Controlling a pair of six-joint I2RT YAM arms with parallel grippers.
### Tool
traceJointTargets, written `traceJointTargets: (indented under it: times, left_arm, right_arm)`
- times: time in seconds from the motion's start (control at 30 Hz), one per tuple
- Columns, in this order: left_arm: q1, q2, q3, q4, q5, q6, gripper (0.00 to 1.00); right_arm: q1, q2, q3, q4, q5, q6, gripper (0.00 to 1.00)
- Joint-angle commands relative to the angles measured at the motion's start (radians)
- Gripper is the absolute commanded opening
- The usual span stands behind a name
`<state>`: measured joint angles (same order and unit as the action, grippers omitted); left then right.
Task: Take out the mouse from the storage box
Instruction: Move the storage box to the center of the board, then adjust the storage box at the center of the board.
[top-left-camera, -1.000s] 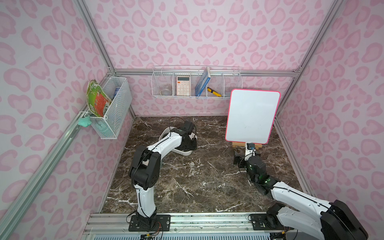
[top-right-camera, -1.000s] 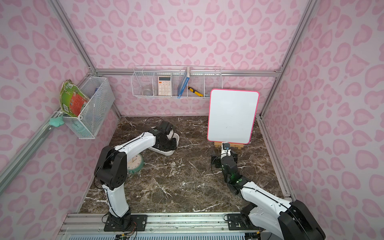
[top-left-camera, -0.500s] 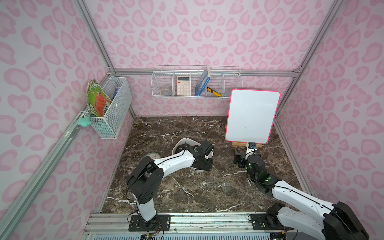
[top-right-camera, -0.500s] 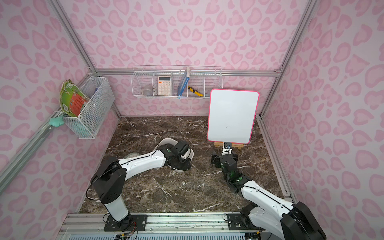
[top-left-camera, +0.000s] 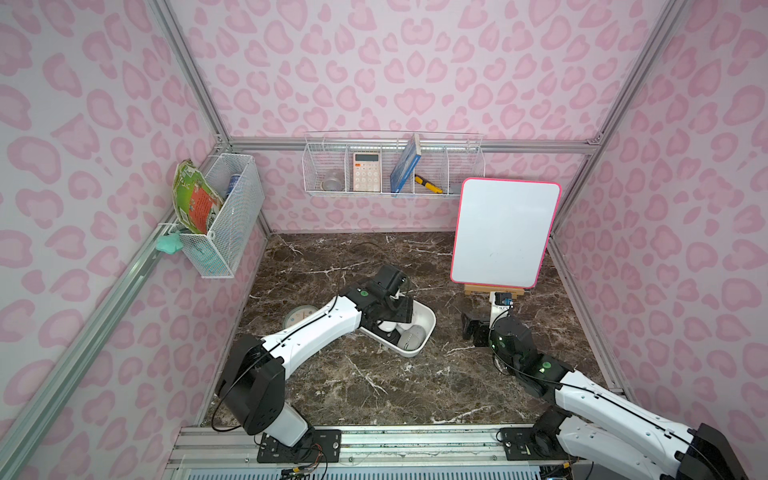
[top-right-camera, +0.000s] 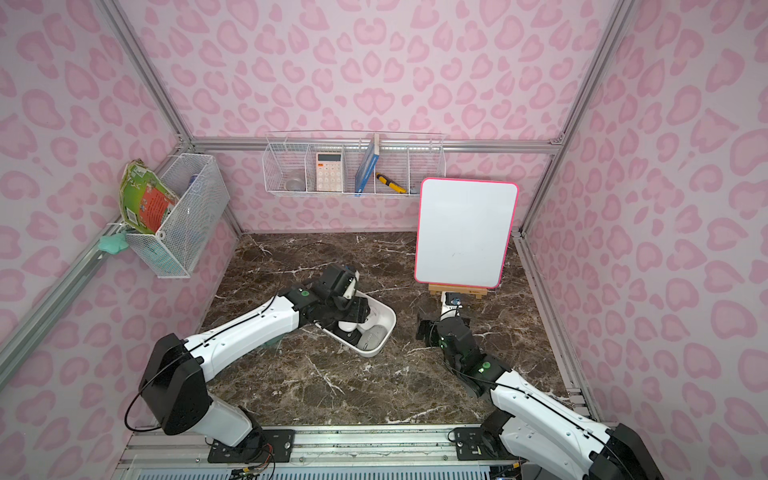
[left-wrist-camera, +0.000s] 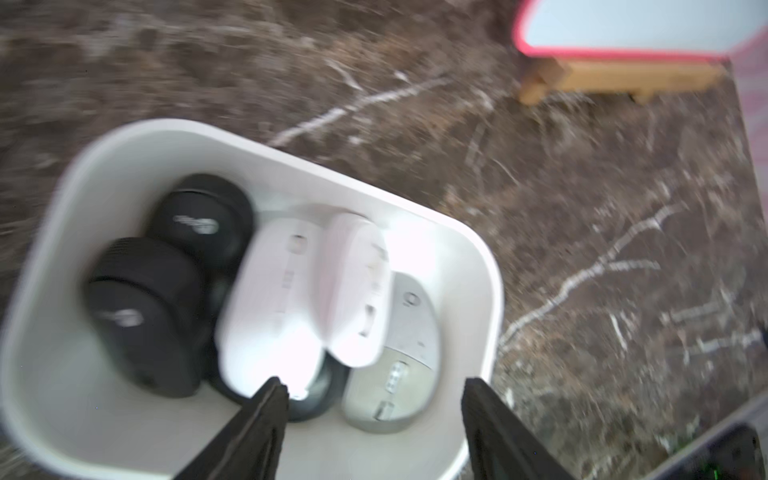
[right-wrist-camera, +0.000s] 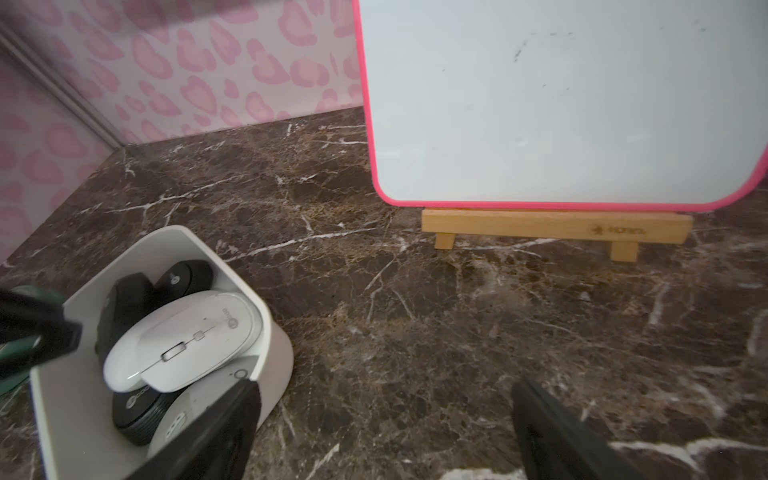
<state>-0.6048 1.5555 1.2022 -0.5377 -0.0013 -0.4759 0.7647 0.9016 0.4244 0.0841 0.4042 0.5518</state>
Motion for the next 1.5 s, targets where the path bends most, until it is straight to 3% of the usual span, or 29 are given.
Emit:
traceJointTargets:
  times: [0.0, 0.13, 0.23, 0.67, 1.07, 1.47]
  left_arm:
    - [0.132, 0.003, 0.007, -0.067, -0.034, -0.064, 0.72]
    - [0.283, 0.048, -0.016, -0.001, 0.053, -0.099, 0.74]
    - [0.333, 0.11, -0.009, 0.053, 0.118, -0.111, 0.76]
    - [0.343, 0.247, 0.038, 0.161, 0.339, -0.067, 0.75]
    - [0.22, 0.137, -0.094, 0.17, 0.301, -0.106, 0.73]
    - [0.063, 0.066, -0.162, 0.217, 0.229, -0.233, 0.73]
  right_arm:
    - [0.061, 0.019, -0.009, 0.03, -0.007, 0.047, 0.97]
    - [0.129, 0.084, -0.01, 0.072, -0.011, 0.085, 0.97]
    - [0.158, 0.139, -0.005, 0.106, -0.035, 0.108, 0.97]
    - [0.176, 0.385, 0.082, 0.158, -0.184, 0.182, 0.97]
    - [0.074, 0.464, 0.076, 0.227, -0.384, 0.217, 0.97]
    - [-0.06, 0.534, 0.161, 0.19, -0.433, 0.171, 0.94]
